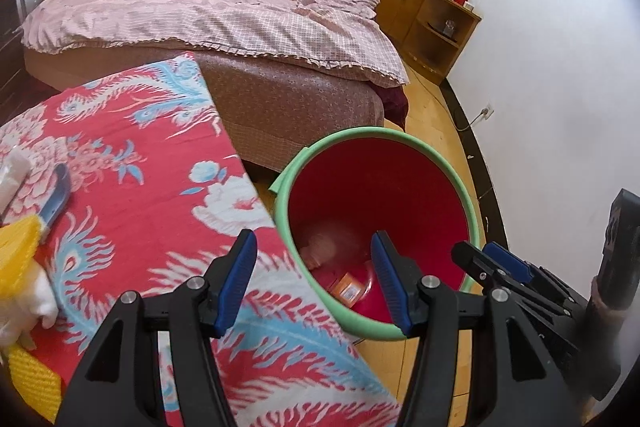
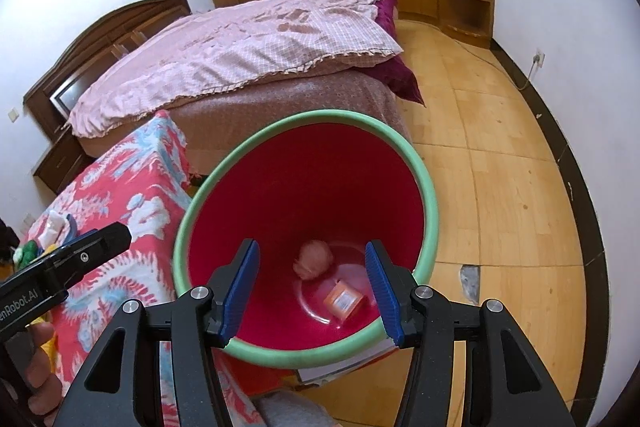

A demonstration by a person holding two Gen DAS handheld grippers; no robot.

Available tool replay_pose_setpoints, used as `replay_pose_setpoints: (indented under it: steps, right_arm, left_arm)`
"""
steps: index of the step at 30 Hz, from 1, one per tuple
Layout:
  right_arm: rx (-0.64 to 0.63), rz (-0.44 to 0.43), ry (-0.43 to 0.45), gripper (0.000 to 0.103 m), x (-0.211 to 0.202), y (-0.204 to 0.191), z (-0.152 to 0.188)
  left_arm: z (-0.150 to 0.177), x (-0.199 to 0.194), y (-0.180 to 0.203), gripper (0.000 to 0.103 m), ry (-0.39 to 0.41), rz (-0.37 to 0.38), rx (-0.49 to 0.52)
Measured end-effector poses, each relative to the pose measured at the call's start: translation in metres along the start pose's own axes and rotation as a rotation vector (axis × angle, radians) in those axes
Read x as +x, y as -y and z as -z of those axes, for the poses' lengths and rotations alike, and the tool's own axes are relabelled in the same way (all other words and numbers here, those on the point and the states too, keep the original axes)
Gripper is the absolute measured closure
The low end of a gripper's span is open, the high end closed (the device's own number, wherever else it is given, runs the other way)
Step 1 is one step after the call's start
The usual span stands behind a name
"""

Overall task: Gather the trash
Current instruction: 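Open the left tool to drop the paper ball while the right tool drops the orange box, then withdraw both open tools from the bucket back over the table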

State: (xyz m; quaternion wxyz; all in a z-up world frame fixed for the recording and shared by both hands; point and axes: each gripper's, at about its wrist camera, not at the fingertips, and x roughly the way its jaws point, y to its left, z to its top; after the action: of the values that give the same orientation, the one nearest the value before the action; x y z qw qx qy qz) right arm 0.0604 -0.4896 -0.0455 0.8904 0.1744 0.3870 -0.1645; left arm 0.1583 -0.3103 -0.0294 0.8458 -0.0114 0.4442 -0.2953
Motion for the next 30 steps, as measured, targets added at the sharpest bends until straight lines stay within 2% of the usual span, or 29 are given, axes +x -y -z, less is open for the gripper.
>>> replay_pose_setpoints:
  steps: [21,30]
  right_arm:
    - [-0.044,-0.145,0.022,0.046,-0.038,-0.067,0.017]
    - [-0.108,-0.206,0.008,0.046,-0.045,-0.111,0.032]
  left_arm:
    - [0.021,-0.082,-0.057,0.044,0.093,-0.093,-0.094]
    - [0.035,-0.121,-0.101,0.044,0.143,-0.196,-0.176]
